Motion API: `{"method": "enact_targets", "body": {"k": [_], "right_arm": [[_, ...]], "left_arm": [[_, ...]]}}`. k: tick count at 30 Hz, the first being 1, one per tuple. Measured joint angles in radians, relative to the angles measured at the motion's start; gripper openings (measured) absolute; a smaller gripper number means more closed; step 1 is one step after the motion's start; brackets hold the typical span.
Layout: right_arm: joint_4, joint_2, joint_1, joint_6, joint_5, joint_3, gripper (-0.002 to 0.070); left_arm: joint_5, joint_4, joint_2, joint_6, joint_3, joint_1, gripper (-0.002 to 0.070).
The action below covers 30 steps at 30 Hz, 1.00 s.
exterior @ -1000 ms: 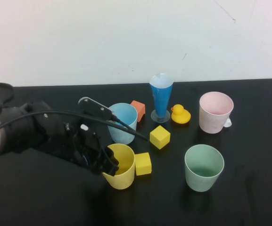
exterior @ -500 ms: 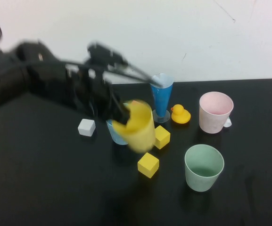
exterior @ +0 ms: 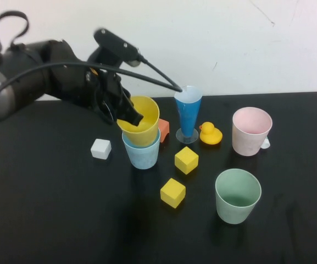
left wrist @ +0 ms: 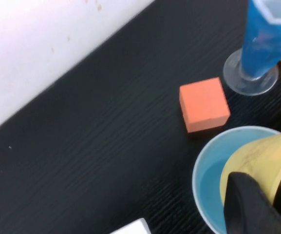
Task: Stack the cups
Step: Place the yellow cup on the blue cup, then pick up the green cup
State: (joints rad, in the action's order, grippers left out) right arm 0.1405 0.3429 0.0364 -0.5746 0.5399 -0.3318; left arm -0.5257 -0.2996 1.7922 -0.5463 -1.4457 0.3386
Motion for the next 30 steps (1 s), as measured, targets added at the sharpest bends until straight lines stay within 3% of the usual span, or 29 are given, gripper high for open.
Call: {"method": "enact_targets", "body": {"k": [3,5,10,13,15,19,21,30], "right_arm": [[0.0,0.0,0.0,0.0,0.0,0.0,0.0008],[0.004,0.0,0.0,0.0,-0.002,0.0,0.0008],[0.037,0.0,0.0,-0.04,0.009,-0.009,0.0008],[0.147,0.002,0.0,-0.165,0.059,-0.063,0.0007],[0.258,0.017,0.0,-0.262,0.09,-0.125,0.0006],[0.433,0.124,0.0,-0.413,0.186,-0.269,0.0006],[0.474,0.213,0.0,-0.468,0.255,-0.336,0.0006],[0.516,0.605,-0.095,-0.572,0.35,-0.506,0.0006]], "left_arm": [[0.02,0.004,0.029,-0.001,0.0,0.0,0.0021],[0.037,0.004,0.037,-0.012,0.0,0.0,0.0064],[0.105,0.006,0.019,-0.018,0.0,0.0,0.0278],[0.122,0.006,-0.025,-0.019,0.0,0.0,0.0322],[0.133,0.006,-0.07,-0.02,0.0,0.0,0.0295],[0.14,0.006,-0.211,-0.02,0.0,0.0,0.011],[0.14,0.006,-0.286,-0.018,0.0,0.0,0.0051],[0.164,0.004,-0.678,0.016,0.135,0.0,0.0002]]}}
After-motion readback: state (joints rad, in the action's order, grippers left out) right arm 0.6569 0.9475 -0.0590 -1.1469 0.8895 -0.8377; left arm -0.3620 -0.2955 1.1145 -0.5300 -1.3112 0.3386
